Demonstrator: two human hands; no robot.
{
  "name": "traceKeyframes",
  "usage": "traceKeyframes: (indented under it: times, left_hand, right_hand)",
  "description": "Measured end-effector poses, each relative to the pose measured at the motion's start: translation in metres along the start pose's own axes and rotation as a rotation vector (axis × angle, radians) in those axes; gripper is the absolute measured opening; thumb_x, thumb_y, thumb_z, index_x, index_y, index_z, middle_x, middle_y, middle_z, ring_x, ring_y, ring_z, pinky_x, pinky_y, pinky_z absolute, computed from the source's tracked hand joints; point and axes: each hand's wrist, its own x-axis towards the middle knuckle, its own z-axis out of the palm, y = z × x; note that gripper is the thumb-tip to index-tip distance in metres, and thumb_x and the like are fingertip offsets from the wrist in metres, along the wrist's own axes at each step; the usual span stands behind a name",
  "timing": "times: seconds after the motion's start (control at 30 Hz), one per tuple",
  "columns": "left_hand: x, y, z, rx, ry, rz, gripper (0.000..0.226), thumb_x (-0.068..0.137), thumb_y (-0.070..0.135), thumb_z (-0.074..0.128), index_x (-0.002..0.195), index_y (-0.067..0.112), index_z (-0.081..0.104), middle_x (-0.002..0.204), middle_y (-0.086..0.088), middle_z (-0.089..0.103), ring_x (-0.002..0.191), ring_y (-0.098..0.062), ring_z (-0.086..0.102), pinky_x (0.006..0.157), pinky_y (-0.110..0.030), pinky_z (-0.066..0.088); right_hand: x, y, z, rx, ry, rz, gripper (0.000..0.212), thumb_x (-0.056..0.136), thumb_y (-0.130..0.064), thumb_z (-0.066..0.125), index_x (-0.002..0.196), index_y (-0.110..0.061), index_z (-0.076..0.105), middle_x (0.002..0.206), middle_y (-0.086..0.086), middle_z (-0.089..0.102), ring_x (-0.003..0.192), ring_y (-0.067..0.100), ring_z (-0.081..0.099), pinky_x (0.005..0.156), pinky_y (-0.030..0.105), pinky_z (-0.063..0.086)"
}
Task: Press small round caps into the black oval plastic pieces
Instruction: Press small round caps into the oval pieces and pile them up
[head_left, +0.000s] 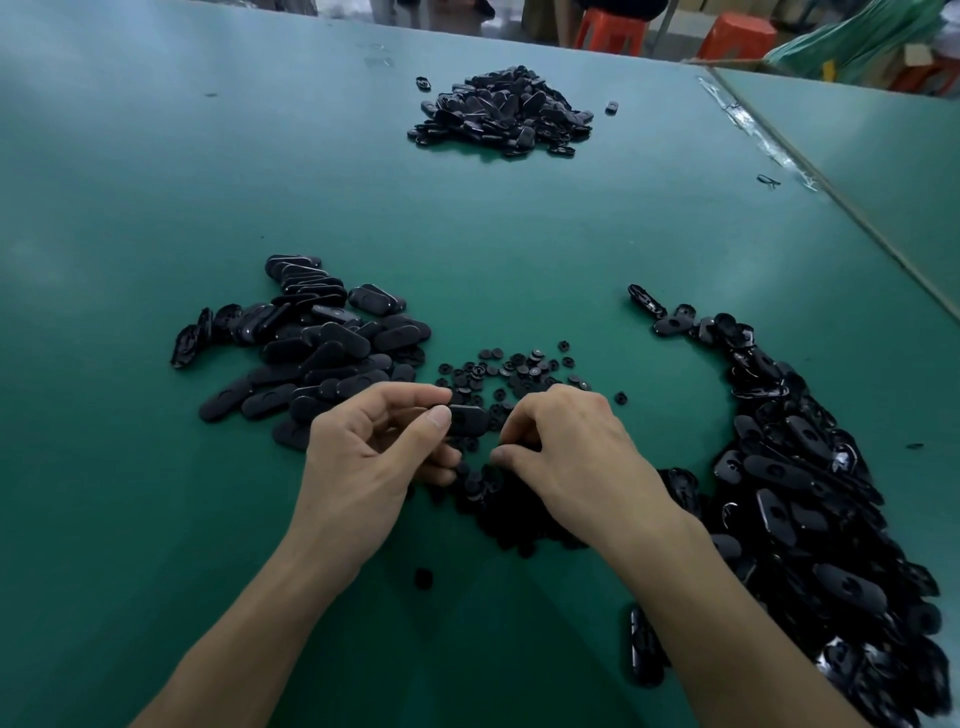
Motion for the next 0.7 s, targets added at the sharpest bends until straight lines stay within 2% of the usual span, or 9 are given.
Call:
traceKeyframes:
  times: [0.07,0.17,0.3,0.43,0.53,0.6,0.7]
  left_hand:
    - [0.000,0.000,0.000,0.000,-0.002,-0.002,0.009,0.086,0.016,0.070,0.093,0.016,0.075,0.075,-0.009,0.072,0.063,-0.021,0.071,0.058,-0.025,0.058]
    - [-0.001,0.002,0.001,-0.004,0.001,-0.006,0.014,0.082,0.022,0.070,0.094,0.015,0.075,0.075,-0.009,0.072,0.064,-0.021,0.071,0.058,-0.025,0.058]
    - [0.000,0.001,0.001,0.002,0.012,-0.008,0.011,0.085,0.018,0.070,0.094,0.013,0.074,0.075,-0.009,0.072,0.064,-0.021,0.071,0.057,-0.026,0.058]
    - [0.000,0.001,0.000,0.018,0.024,-0.002,0.008,0.090,0.010,0.069,0.094,0.014,0.074,0.077,-0.008,0.073,0.065,-0.021,0.072,0.058,-0.025,0.058]
    - [0.000,0.000,0.001,0.024,0.032,0.003,0.010,0.091,0.008,0.068,0.093,0.014,0.075,0.079,-0.008,0.074,0.068,-0.022,0.073,0.059,-0.026,0.059]
    - [0.000,0.000,0.001,0.019,0.036,0.005,0.013,0.090,0.006,0.068,0.090,0.016,0.076,0.081,-0.008,0.075,0.071,-0.023,0.074,0.060,-0.027,0.059]
    - [0.000,-0.002,0.000,0.014,0.037,-0.002,0.019,0.089,0.003,0.069,0.087,0.019,0.078,0.082,-0.009,0.076,0.072,-0.023,0.075,0.062,-0.025,0.059]
  right_hand:
    - [-0.001,0.000,0.001,0.006,0.021,0.006,0.012,0.091,-0.033,0.071,0.089,-0.022,0.074,0.088,-0.010,0.056,0.083,0.009,0.053,0.079,0.028,0.048]
    - [-0.002,-0.001,0.003,-0.031,0.018,-0.011,0.013,0.097,-0.032,0.064,0.094,-0.021,0.070,0.095,-0.006,0.053,0.089,0.012,0.049,0.080,0.026,0.041]
    - [-0.003,-0.001,0.002,-0.087,0.003,-0.041,0.018,0.104,-0.028,0.050,0.102,-0.018,0.064,0.102,-0.002,0.051,0.098,0.018,0.051,0.087,0.032,0.047]
    - [-0.005,-0.004,-0.005,-0.010,0.063,-0.061,0.015,0.106,-0.024,0.042,0.097,-0.019,0.054,0.096,-0.004,0.051,0.088,0.016,0.050,0.079,0.034,0.045]
    - [-0.007,-0.006,-0.010,0.140,0.080,-0.069,0.016,0.105,-0.023,0.041,0.090,-0.023,0.047,0.084,-0.006,0.057,0.073,0.013,0.055,0.066,0.037,0.049]
    - [-0.008,-0.007,-0.012,0.216,0.086,-0.069,0.013,0.104,-0.023,0.043,0.092,-0.026,0.049,0.083,-0.007,0.061,0.072,0.007,0.059,0.061,0.033,0.052]
    - [-0.009,-0.006,-0.010,0.254,0.062,-0.058,0.014,0.101,-0.020,0.051,0.102,-0.030,0.061,0.085,-0.012,0.064,0.075,0.001,0.057,0.062,0.018,0.049]
